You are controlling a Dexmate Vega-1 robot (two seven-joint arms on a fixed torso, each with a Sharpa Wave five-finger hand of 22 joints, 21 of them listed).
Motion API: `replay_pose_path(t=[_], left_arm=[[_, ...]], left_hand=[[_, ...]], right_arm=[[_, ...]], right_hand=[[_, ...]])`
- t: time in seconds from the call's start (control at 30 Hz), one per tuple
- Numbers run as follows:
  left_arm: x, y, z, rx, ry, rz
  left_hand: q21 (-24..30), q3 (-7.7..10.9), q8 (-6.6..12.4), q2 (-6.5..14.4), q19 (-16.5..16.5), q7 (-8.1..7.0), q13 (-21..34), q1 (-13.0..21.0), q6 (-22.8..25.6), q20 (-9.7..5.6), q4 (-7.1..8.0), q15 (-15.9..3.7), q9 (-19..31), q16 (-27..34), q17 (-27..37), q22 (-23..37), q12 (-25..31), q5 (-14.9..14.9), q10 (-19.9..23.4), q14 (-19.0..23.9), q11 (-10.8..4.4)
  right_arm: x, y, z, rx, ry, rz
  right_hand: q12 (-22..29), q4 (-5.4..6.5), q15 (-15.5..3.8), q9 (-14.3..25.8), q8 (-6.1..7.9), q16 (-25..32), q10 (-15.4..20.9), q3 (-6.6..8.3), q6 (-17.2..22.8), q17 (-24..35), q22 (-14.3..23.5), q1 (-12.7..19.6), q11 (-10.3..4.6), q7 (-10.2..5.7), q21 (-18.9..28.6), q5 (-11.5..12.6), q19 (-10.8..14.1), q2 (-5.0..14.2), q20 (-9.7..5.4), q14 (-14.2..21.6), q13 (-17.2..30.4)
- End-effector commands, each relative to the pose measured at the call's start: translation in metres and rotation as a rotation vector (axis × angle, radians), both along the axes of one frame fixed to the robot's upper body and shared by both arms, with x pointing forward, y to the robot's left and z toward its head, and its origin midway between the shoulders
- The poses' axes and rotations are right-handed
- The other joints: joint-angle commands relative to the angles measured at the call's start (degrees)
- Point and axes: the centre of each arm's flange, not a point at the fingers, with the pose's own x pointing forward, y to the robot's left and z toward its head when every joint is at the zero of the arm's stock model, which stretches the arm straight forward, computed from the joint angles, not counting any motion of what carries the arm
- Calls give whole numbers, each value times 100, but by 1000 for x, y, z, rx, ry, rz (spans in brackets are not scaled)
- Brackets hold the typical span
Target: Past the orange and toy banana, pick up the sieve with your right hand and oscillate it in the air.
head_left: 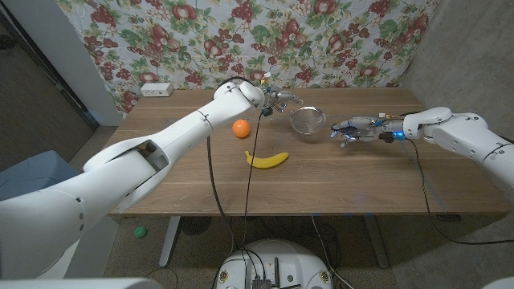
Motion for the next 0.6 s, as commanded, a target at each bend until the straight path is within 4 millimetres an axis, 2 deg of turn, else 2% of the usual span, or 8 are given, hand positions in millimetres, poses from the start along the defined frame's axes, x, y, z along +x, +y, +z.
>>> replay_pose_path(t=[0.03,0.17,0.27,0.3,0.47,0.6], left_arm=[[-15,17,2,-103,-73,-14],[-22,25,3,-154,-114,-38],[-27,30,3,-171,-148,-50],[-28,32,4,-172,-152,-56],[-31,43,0,-243,-162,-116],[-34,51,-6,-302,-190,-153]], left_hand=[[-74,-28,37,-9,-125,-72,9,-101,-168,20,8,63,2,-17,-2,-2,6,-6,-248,-251,22],[-130,-54,36,18,-184,-147,3,-248,-321,24,57,83,-3,8,7,-1,19,-22,-415,-398,18],[-185,-113,28,66,-198,-306,-4,-533,-598,26,149,107,-13,30,26,2,21,-54,-706,-598,-3],[-201,-129,36,75,-207,-406,-6,-607,-636,24,170,98,-15,25,30,3,26,-61,-761,-674,-12],[-240,-166,79,129,-234,-516,-11,-801,-618,39,243,115,-21,39,42,4,64,-84,-789,-778,-20],[-269,-178,121,186,-256,-548,-17,-927,-525,38,289,88,-27,57,46,3,102,-93,-746,-826,-57]], right_arm=[[-2,-1,1,16,-4,9],[-4,-2,0,23,-6,7],[-5,-2,0,30,-8,5],[-5,-2,0,30,-10,4],[-7,-3,0,37,-13,1],[-8,-3,0,47,-14,2]], right_hand=[[41,39,-360,17,-28,74,-6,31,239,-5,-15,82,-69,190,87,32,-27,-11,-438,-38,22],[40,39,-359,42,-46,116,6,32,248,-6,-39,98,-78,189,144,34,-43,-17,-445,-50,-25],[44,39,-359,45,-62,139,11,33,254,-6,-53,105,-70,188,176,35,-51,-19,-444,-59,-43],[69,40,-359,50,-68,149,-5,33,254,-6,-59,108,-74,187,189,35,-55,-18,-449,-60,0],[106,44,-361,59,-92,193,-18,35,274,-7,-84,120,-65,191,248,36,-72,-18,-441,-67,32],[116,46,-362,60,-106,216,-20,37,280,-7,-96,127,-74,196,278,36,-74,-17,-442,-64,33]])
